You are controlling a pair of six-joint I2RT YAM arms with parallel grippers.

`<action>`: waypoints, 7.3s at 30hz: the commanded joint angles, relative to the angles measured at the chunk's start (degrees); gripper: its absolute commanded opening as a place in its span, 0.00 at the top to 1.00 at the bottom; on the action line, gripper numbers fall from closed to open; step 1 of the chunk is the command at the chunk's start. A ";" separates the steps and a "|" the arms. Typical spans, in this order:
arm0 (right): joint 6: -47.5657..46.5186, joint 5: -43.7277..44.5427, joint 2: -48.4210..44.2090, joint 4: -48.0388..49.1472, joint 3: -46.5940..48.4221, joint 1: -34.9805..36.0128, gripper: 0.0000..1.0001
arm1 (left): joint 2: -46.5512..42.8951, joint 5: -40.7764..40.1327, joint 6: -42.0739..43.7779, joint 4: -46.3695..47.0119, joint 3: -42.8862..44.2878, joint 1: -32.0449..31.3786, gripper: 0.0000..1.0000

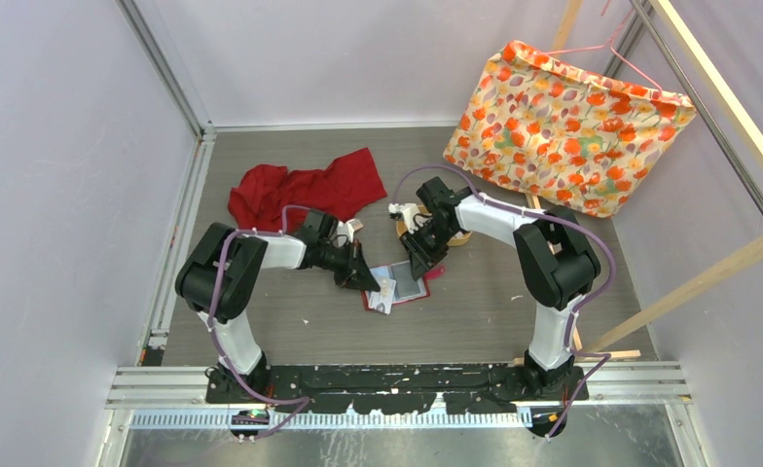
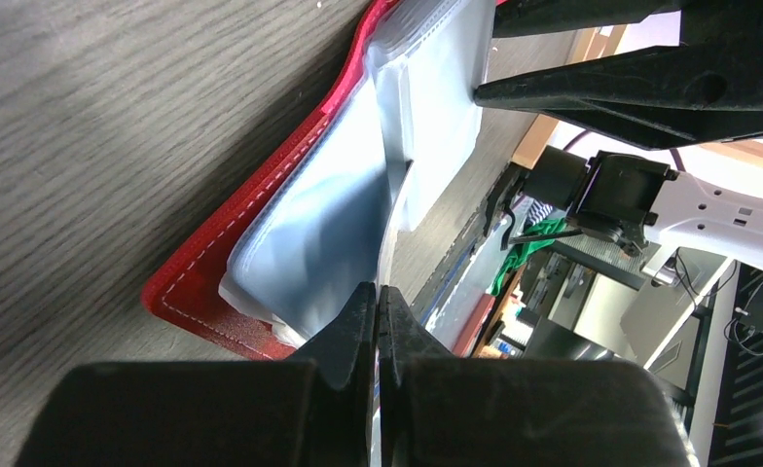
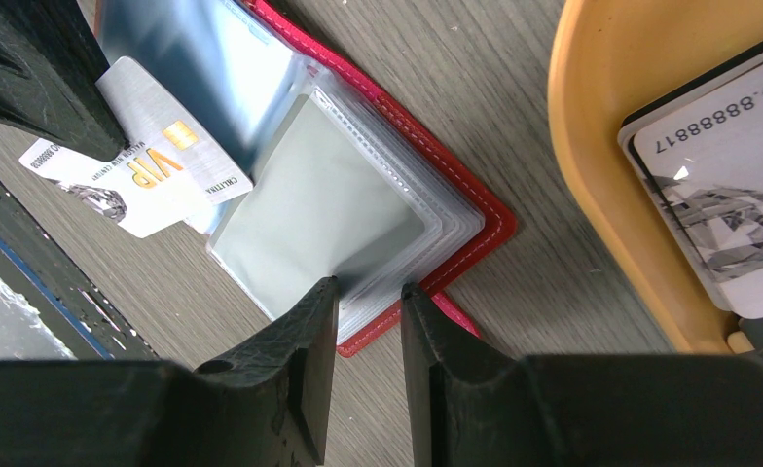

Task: Put the credit cards into the card holder
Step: Insert the credit card into the card holder, then close the card holder at the center of the board.

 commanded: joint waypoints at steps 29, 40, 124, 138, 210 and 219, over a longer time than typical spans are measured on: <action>-0.98 -0.77 -0.32 -1.47 1.60 0.86 0.65 | -0.39 -7.22 -6.37 5.77 0.04 0.10 1.00; -1.00 -1.04 -0.47 -1.47 1.54 0.86 0.65 | -0.84 -12.58 -11.17 13.68 -1.99 -2.03 0.99; 6.61 -9.11 0.80 1.55 0.79 1.73 0.66 | -11.84 -38.55 -21.46 16.27 -8.14 -14.42 0.66; 7.32 -8.51 0.77 2.13 0.85 1.30 0.69 | -14.50 -44.32 -16.71 7.95 -5.30 -16.05 0.53; -11.12 -11.48 -22.96 -1.51 -14.96 -13.15 0.29 | -38.76 -31.19 -13.32 4.04 -18.74 -6.90 0.06; 2.71 -3.31 -13.61 4.67 -13.33 -13.15 0.31 | -38.94 -34.34 -16.38 -0.15 -20.29 -6.95 0.12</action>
